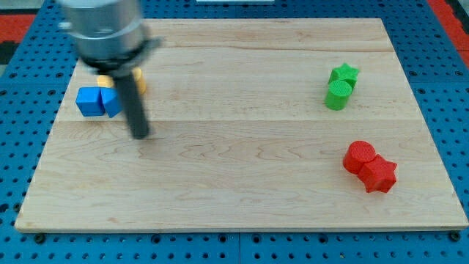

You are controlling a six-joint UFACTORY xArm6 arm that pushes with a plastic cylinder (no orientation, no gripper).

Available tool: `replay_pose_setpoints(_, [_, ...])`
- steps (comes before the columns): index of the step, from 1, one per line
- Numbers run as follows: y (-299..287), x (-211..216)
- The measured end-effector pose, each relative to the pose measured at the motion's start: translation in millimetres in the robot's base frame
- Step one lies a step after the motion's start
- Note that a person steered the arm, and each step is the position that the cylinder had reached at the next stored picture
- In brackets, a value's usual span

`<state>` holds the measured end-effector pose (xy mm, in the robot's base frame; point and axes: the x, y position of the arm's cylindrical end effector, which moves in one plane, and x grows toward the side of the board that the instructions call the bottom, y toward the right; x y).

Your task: Push the blue cube and blue triangle towards the right side

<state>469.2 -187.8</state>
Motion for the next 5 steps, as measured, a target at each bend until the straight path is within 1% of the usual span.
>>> replay_pose_setpoints(1, [-107.4,-17.2])
replay_pose_setpoints(2, [-116.2,-32.7])
replay_pose_setpoints(3, [-116.2,-79.2])
replay_pose_setpoints(4, [-57.3,-72.5])
replay_pose_setpoints(5, [-21.7,-36.2])
